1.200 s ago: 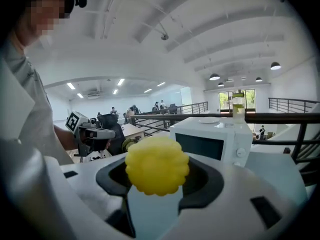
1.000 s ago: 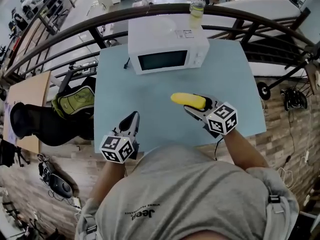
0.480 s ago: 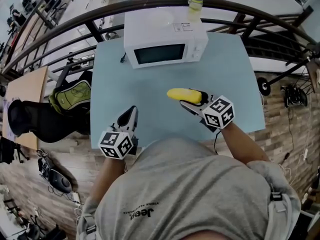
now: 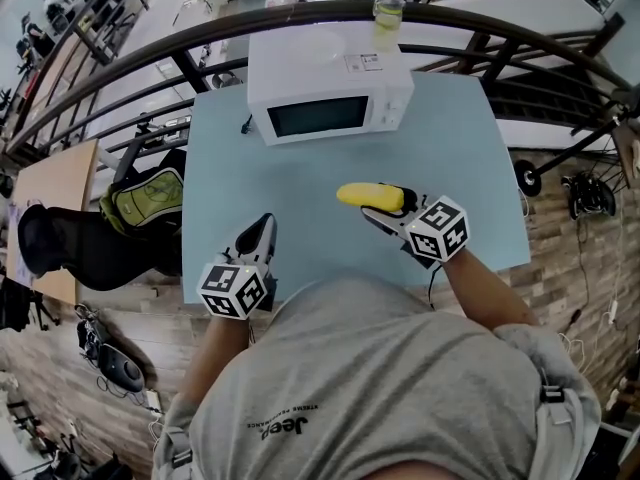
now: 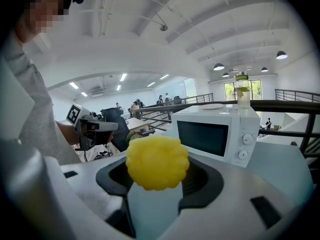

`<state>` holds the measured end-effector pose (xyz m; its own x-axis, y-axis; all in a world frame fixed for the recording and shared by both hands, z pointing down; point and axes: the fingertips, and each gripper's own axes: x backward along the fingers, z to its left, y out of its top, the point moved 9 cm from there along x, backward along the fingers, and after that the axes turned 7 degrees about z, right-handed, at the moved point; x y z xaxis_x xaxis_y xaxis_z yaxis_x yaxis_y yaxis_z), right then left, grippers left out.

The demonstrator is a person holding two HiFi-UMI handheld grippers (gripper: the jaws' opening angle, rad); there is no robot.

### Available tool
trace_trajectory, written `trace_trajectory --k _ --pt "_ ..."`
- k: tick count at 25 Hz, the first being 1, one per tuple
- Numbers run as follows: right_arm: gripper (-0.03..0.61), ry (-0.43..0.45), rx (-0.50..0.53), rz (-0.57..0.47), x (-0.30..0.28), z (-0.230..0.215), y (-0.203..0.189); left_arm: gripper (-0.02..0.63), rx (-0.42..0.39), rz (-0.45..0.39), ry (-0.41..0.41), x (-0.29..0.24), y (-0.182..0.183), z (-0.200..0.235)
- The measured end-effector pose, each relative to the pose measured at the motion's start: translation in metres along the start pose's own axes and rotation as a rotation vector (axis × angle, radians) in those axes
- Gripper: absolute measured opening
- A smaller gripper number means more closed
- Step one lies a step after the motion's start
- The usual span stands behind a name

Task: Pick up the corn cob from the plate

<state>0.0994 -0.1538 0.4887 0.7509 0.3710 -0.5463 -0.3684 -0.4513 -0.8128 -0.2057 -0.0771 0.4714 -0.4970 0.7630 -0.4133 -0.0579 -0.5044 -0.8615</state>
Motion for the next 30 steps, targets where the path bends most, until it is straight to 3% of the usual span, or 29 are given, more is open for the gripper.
trace_trajectory --k 30 --pt "0.256 -0.012 0.029 0.012 0.0007 0.0023 0.0005 0.008 -0.007 0.000 0.007 0.0045 0.0000 0.0032"
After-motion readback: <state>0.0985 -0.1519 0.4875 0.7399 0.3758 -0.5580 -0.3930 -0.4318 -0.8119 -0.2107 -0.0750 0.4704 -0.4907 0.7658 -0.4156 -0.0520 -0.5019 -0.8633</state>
